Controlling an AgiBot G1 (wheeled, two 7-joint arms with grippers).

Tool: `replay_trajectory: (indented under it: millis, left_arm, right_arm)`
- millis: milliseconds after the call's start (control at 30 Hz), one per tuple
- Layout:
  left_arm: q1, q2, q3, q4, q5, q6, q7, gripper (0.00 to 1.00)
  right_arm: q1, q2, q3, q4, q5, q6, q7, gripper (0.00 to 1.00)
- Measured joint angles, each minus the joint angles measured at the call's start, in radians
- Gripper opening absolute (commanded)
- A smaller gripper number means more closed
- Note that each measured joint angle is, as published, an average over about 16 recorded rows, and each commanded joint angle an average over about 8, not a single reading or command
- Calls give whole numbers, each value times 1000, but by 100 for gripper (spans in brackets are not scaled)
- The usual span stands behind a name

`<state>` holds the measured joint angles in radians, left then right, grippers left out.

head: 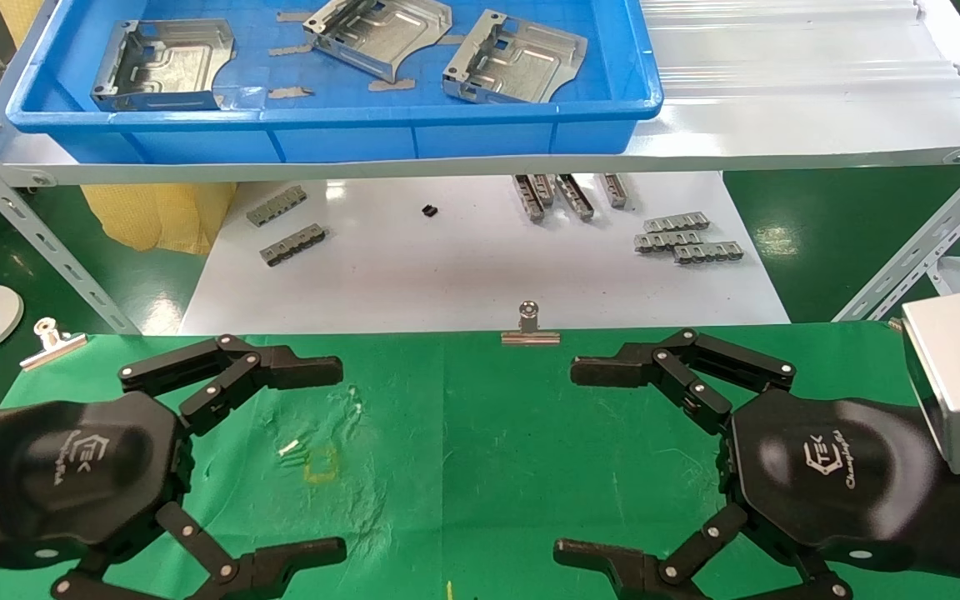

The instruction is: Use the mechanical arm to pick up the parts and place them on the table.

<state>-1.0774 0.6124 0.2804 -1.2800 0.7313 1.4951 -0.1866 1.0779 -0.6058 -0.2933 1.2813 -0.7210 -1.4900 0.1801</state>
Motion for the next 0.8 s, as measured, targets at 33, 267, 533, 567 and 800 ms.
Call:
replay_trajectory:
  millis: [33,267,533,567,800]
  left_arm:
    - [0,0,0,0,0,0,0,100]
    - [0,0,0,0,0,0,0,100]
    - [0,0,0,0,0,0,0,100]
    - [0,0,0,0,0,0,0,100]
    - [0,0,0,0,0,0,0,100]
  right_arm:
    - [0,0,0,0,0,0,0,100]
    - [0,0,0,0,0,0,0,100]
    - [0,0,0,0,0,0,0,100]
    - [0,0,0,0,0,0,0,100]
    - [0,0,0,0,0,0,0,100]
